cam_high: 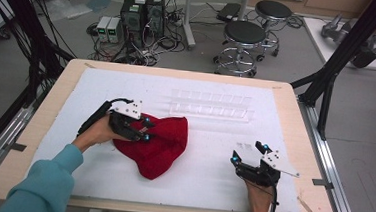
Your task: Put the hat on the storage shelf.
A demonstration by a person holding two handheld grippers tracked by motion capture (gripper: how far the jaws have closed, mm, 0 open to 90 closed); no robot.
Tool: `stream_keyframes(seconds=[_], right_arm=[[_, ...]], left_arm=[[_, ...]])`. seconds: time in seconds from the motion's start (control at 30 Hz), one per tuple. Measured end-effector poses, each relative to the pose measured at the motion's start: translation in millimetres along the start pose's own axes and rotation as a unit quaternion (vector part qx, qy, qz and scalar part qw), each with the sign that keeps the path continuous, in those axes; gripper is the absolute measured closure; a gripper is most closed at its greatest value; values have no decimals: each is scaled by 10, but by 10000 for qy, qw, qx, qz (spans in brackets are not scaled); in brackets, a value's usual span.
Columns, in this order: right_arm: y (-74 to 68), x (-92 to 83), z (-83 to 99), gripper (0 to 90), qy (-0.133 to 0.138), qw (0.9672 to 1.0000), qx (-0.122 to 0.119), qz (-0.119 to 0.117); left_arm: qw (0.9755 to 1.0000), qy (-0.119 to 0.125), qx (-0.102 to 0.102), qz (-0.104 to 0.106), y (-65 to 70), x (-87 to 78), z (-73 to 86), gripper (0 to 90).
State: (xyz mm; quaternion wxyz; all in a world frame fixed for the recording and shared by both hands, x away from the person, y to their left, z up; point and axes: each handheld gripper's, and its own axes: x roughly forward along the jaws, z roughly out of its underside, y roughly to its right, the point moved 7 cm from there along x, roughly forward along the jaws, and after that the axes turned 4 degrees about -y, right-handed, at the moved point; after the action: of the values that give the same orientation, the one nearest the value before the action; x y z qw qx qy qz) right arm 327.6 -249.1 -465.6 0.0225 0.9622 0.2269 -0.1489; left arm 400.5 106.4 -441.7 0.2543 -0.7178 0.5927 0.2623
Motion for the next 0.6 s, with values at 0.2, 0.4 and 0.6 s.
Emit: stream_keyframes(seconds=[0.2, 0.4, 0.6], right_arm=[[-1, 0, 1, 89, -2, 10000, 34, -1], [0, 0, 1, 89, -4, 10000, 30, 0], [2, 1, 1, 89, -13, 10000, 8, 3]], left_arm=[[9996, -198, -30, -186, 12, 21, -20, 766], [9984, -200, -401, -347, -9, -20, -51, 848], [9944, 14, -833, -654, -36, -157, -138, 858]])
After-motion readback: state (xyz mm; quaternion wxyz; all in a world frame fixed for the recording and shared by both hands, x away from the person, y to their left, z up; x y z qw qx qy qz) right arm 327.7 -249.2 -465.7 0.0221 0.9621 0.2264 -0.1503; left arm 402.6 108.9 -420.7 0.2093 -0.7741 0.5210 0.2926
